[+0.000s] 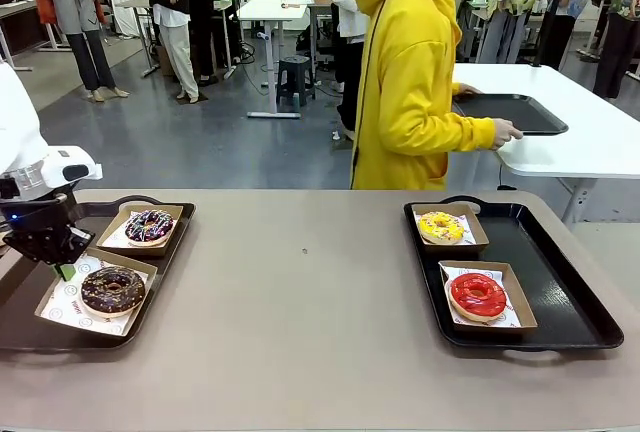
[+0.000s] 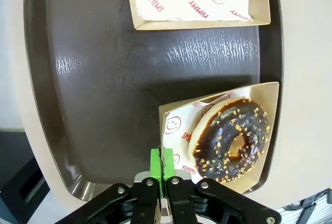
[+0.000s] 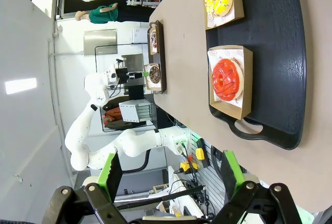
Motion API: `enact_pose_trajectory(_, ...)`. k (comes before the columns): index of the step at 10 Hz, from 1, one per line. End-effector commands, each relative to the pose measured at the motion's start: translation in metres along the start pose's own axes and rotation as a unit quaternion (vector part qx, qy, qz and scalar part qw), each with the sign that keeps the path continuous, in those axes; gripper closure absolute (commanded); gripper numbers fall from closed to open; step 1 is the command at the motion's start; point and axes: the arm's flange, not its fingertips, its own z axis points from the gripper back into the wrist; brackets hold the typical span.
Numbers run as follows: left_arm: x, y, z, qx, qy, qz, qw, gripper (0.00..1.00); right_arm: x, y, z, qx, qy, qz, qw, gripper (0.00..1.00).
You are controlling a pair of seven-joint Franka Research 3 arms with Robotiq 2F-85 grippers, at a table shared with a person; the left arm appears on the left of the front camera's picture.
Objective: Individually package the donuts and arrange them on the tray.
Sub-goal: Place the picked Paper togo box on the Handle tray.
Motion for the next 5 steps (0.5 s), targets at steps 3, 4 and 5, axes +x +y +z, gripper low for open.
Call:
enact_pose_trajectory(3,-0.001,0.0018,-0.0069,0.008,-0.003,0.019,1.0,0.4,0.0001,0.0015,0.0006,0.006,0.002,0.003,1.0,0.0)
enact_pose_trajectory(4,-0.0004,0.0034,-0.0036,0.009,-0.004,0.019,1.0,0.3,0.0001,0.0015,0.0006,0.006,0.002,0.003,1.0,0.0)
enact_pose_trajectory(5,-0.0005,0.0045,0.0006,0.009,-0.006,0.018,1.0,0.0,0.0001,0.0015,0.0006,0.006,0.002,0.003,1.0,0.0)
